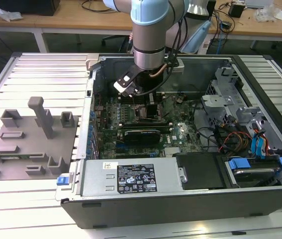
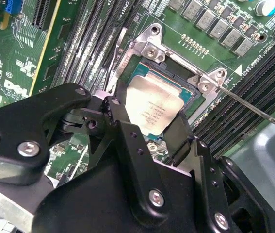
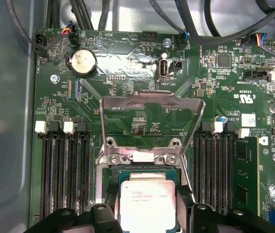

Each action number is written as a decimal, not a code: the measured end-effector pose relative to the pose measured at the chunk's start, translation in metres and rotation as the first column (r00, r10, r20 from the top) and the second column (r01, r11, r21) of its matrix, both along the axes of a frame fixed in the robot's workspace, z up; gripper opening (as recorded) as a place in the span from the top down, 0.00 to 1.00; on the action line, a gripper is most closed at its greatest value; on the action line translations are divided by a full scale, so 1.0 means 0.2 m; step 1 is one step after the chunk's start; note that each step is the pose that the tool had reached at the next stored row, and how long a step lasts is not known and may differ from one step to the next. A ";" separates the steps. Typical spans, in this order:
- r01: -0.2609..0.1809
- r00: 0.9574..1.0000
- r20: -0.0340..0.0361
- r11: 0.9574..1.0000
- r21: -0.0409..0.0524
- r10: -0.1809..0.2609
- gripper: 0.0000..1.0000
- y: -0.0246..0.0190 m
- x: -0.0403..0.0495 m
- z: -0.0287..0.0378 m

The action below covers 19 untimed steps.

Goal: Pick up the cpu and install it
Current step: 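Place the cpu into insertion slot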

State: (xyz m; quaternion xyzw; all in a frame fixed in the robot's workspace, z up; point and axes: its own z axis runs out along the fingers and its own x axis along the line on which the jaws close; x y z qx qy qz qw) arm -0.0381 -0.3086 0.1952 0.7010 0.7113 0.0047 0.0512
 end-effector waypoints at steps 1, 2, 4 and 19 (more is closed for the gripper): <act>0.001 1.000 0.000 1.000 0.001 -0.001 0.45 0.000 0.000 0.000; 0.004 1.000 0.000 1.000 0.005 -0.004 0.45 -0.001 0.000 0.000; 0.008 1.000 0.000 1.000 0.012 -0.008 0.45 0.000 0.000 0.000; 0.028 1.000 -0.001 0.999 0.031 -0.028 0.45 0.000 -0.005 -0.002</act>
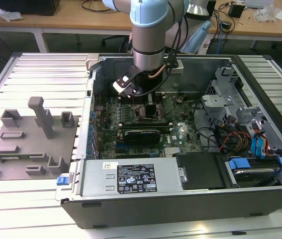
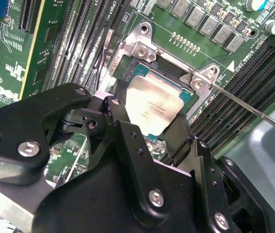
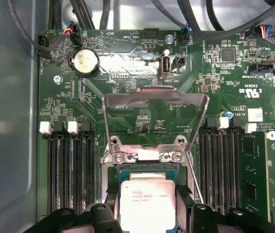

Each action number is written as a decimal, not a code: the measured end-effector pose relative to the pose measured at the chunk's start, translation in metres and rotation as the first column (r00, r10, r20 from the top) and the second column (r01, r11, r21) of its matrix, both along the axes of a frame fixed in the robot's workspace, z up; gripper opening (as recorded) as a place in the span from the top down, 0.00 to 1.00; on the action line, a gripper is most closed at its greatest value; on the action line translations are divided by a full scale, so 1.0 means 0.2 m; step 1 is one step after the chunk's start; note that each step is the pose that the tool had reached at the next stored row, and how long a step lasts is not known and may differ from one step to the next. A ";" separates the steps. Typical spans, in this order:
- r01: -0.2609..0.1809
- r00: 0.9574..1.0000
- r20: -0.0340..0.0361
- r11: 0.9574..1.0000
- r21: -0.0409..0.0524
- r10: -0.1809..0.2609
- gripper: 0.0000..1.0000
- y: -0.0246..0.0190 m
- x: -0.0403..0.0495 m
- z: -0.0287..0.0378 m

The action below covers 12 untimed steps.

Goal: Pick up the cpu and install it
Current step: 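Place the cpu into insertion slot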

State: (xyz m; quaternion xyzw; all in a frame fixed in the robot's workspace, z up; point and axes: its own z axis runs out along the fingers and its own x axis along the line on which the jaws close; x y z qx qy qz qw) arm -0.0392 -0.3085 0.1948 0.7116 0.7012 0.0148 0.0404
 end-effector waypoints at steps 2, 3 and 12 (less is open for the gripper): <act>0.000 1.000 0.000 1.000 0.000 0.000 0.45 0.000 0.005 0.000; 0.000 1.000 0.000 1.000 0.000 0.000 0.45 0.000 0.006 0.000; 0.000 1.000 0.001 1.000 0.000 0.000 0.38 0.001 0.008 -0.001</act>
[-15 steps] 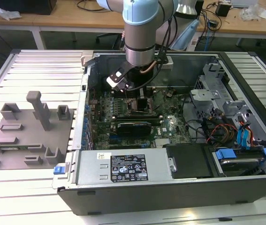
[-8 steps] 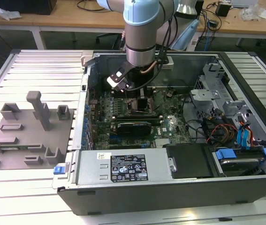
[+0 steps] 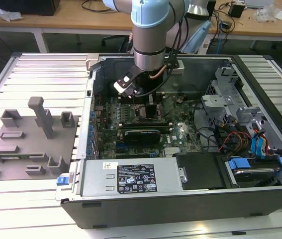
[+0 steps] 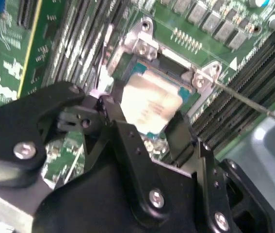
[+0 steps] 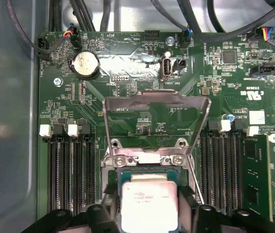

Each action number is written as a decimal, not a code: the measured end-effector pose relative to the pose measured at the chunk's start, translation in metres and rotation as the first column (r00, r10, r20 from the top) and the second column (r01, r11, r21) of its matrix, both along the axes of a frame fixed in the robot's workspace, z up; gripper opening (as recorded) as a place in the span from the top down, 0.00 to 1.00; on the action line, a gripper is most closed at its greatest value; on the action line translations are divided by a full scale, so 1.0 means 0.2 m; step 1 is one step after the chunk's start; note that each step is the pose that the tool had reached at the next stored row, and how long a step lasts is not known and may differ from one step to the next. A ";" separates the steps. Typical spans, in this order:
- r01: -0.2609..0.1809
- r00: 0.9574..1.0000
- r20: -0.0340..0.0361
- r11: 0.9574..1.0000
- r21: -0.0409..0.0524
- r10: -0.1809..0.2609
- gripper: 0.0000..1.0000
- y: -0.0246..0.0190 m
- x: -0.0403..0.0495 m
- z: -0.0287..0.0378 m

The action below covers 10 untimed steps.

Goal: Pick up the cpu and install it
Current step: 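Place the cpu into insertion slot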

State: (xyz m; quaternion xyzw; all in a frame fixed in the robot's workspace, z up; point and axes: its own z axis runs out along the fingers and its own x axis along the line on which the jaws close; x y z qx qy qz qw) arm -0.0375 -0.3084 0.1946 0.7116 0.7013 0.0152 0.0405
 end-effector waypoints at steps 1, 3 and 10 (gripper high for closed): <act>0.000 1.000 0.000 1.000 0.000 0.000 0.38 0.000 0.000 0.001; 0.000 1.000 0.000 1.000 -0.001 0.000 0.38 -0.001 0.000 0.001; 0.000 1.000 0.000 1.000 -0.001 0.000 0.38 -0.001 0.004 0.024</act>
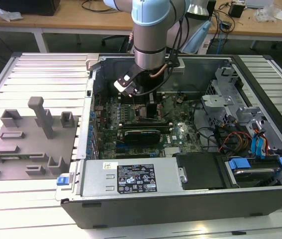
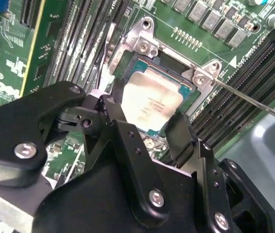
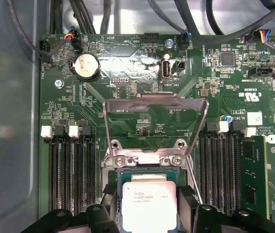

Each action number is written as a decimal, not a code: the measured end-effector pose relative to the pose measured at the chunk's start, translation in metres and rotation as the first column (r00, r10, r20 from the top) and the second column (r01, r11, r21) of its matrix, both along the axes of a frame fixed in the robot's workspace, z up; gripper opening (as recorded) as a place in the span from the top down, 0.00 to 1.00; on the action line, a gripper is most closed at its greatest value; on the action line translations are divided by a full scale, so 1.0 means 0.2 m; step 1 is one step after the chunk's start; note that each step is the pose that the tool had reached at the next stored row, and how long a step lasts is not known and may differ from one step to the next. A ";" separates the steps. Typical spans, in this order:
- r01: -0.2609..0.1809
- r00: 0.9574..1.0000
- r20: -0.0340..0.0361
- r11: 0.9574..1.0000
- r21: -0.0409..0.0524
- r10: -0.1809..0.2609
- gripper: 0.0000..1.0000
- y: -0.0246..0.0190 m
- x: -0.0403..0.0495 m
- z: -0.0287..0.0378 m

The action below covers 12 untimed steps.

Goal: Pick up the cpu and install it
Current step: 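Place the cpu into insertion slot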

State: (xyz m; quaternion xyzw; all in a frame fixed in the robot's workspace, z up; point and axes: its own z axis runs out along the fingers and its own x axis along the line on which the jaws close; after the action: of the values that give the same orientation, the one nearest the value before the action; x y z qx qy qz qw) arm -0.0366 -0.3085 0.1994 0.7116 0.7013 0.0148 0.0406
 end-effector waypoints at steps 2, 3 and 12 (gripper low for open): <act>0.000 1.000 0.000 1.000 0.000 0.000 0.38 0.000 0.000 0.002; 0.000 1.000 0.000 1.000 0.000 0.000 0.38 0.000 0.000 0.007; 0.000 1.000 0.000 1.000 0.000 0.000 0.38 0.000 -0.004 0.006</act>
State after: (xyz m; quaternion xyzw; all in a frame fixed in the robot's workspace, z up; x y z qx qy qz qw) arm -0.0374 -0.3085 0.2007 0.7116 0.7013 0.0149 0.0405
